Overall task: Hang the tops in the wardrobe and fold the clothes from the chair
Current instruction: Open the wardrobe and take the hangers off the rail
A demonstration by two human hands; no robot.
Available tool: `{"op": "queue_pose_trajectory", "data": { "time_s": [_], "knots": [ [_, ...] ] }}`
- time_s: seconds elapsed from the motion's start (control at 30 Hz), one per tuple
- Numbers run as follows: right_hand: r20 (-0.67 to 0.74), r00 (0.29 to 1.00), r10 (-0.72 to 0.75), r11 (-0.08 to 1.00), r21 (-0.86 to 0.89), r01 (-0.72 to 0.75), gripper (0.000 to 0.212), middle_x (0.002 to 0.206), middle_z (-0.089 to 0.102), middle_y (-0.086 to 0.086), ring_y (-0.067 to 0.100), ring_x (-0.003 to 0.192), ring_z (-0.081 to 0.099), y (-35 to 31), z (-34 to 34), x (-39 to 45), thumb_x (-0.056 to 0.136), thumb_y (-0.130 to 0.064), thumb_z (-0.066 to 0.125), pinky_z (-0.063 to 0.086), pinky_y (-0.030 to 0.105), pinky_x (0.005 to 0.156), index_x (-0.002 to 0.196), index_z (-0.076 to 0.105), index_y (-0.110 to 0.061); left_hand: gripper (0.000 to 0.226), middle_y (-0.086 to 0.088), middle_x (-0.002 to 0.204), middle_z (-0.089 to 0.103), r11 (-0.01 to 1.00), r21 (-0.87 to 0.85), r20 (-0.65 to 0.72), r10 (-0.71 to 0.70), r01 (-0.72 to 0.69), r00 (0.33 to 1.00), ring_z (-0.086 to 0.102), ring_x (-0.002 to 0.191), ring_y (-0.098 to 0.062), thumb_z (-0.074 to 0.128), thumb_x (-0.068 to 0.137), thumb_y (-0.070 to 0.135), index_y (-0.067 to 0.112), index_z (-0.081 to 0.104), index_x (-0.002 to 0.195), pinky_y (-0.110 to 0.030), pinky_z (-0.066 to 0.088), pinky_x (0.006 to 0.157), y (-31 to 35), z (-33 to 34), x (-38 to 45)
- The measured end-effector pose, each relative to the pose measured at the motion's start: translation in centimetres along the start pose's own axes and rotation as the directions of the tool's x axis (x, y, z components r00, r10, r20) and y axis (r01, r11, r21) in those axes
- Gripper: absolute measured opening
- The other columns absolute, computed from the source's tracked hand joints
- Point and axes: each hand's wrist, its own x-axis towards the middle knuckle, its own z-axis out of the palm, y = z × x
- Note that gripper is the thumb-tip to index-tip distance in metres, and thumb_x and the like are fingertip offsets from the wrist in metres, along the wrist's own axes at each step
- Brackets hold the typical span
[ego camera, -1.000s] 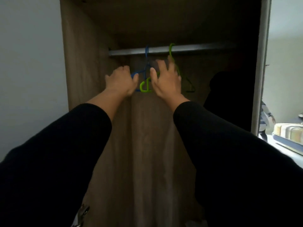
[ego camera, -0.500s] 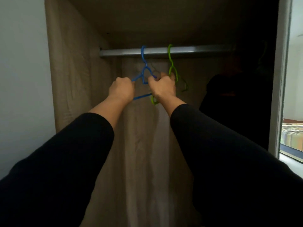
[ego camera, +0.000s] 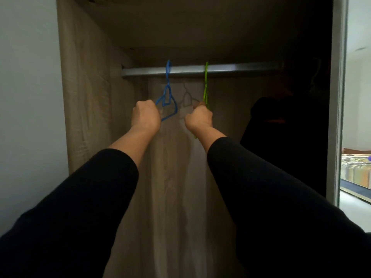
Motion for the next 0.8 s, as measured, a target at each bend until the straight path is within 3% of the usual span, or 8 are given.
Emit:
{"op": "queue_pose_trajectory", "data": {
  "time_s": [0.23, 0.33, 0.4, 0.5, 0.8],
  "knots": [
    [0.005, 1.000, -0.024, 0.996, -0.081, 0.024, 0.047, 0.129, 0.050, 0.017, 0.034, 0.116, 0.054, 0.3, 0.3, 0.0, 0.095, -0.008, 0.045, 0.047, 0.037, 0.090, 0.139, 0.031, -0.013, 0.028, -0.022, 0.104, 0.064, 0.994, -0.039, -0.125, 0.097, -0.103, 0.987, 0.062, 0.094, -0.035, 0.037, 0.100, 0.011, -0.001, 0.057, 0.116, -0.027, 0.037, 0.065, 0.3, -1.3, -0.5],
    [-0.022, 0.997, -0.076, 0.984, -0.161, 0.071, 0.052, 0.146, 0.031, 0.018, 0.036, 0.123, 0.048, 0.2, 0.6, -0.2, 0.095, -0.015, 0.049, 0.045, 0.042, 0.096, 0.142, 0.027, -0.018, 0.029, -0.021, 0.103, 0.063, 0.990, -0.043, -0.167, 0.122, -0.131, 0.978, 0.061, 0.092, -0.034, 0.037, 0.100, 0.016, -0.001, 0.056, 0.116, -0.026, 0.036, 0.065, -0.1, -2.1, -1.5],
    [-0.045, 0.990, -0.134, 0.965, -0.234, 0.120, 0.056, 0.156, 0.010, 0.017, 0.038, 0.137, 0.030, 0.1, 0.7, -0.4, 0.092, -0.022, 0.053, 0.032, 0.049, 0.110, 0.143, 0.028, -0.019, 0.030, -0.021, 0.103, 0.062, 0.990, -0.025, -0.184, 0.129, -0.136, 0.974, 0.060, 0.090, -0.033, 0.037, 0.101, 0.018, -0.001, 0.056, 0.115, -0.026, 0.034, 0.064, -0.3, -2.9, -2.2],
    [-0.069, 0.969, -0.237, 0.928, -0.311, 0.205, 0.060, 0.158, 0.002, 0.016, 0.032, 0.146, 0.007, -0.6, 0.5, -1.0, 0.092, -0.026, 0.053, 0.010, 0.049, 0.118, 0.146, 0.026, -0.019, 0.030, -0.024, 0.104, 0.062, 0.990, 0.029, -0.200, 0.138, -0.135, 0.970, 0.059, 0.090, -0.035, 0.036, 0.101, 0.017, -0.003, 0.055, 0.113, -0.029, 0.031, 0.064, -0.7, -4.5, -3.2],
    [0.097, 0.898, -0.430, 0.885, -0.152, 0.440, 0.068, 0.159, 0.002, 0.014, 0.027, 0.147, 0.002, -4.9, -1.3, -5.0, 0.094, -0.025, 0.051, 0.006, 0.043, 0.118, 0.150, 0.016, -0.011, 0.031, -0.031, 0.102, 0.063, 0.958, 0.284, -0.220, 0.104, -0.038, 0.970, 0.058, 0.094, -0.046, 0.039, 0.099, 0.019, -0.004, 0.057, 0.111, -0.045, 0.043, 0.076, -0.8, -11.4, -9.1]
  ]
}}
